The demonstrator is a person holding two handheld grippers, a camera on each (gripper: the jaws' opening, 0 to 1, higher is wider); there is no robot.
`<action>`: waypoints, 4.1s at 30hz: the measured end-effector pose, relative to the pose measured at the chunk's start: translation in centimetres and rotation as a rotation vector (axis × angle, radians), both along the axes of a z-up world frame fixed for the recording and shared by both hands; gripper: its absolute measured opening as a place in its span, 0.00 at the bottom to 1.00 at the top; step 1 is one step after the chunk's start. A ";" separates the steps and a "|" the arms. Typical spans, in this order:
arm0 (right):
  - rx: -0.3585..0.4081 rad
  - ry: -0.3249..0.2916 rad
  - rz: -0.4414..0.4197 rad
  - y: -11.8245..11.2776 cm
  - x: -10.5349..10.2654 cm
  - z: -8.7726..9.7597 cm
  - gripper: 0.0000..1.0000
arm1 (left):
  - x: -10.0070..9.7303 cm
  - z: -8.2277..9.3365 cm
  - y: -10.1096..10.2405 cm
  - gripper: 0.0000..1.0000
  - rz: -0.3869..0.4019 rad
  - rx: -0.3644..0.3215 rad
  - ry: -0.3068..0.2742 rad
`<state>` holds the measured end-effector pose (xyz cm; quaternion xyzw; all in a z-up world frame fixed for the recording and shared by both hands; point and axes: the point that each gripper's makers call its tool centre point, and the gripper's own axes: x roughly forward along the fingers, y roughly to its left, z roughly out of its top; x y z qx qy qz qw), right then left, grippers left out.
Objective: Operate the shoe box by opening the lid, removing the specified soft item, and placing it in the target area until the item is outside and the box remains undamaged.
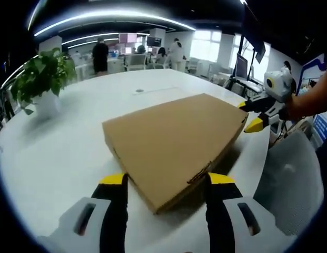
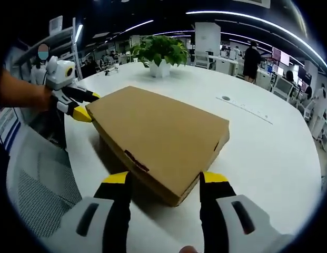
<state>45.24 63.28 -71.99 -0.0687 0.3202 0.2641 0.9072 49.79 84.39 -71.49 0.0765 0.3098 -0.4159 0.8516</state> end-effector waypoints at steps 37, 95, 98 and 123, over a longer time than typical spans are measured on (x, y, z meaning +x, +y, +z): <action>0.032 0.015 -0.001 0.4 -2.4 0.2 0.45 | -2.7 0.4 1.1 0.57 0.047 -0.026 0.046; -0.024 -0.190 0.013 -1.0 0.9 7.7 0.32 | -0.1 8.0 0.5 0.60 0.087 -0.136 -0.030; -0.036 -0.209 0.004 -1.3 1.5 8.2 0.29 | 0.3 8.5 0.4 0.60 0.088 -0.139 -0.045; -0.093 -0.300 -0.159 -3.7 7.1 11.6 0.08 | 4.2 11.5 -0.5 0.61 0.072 -0.148 -0.147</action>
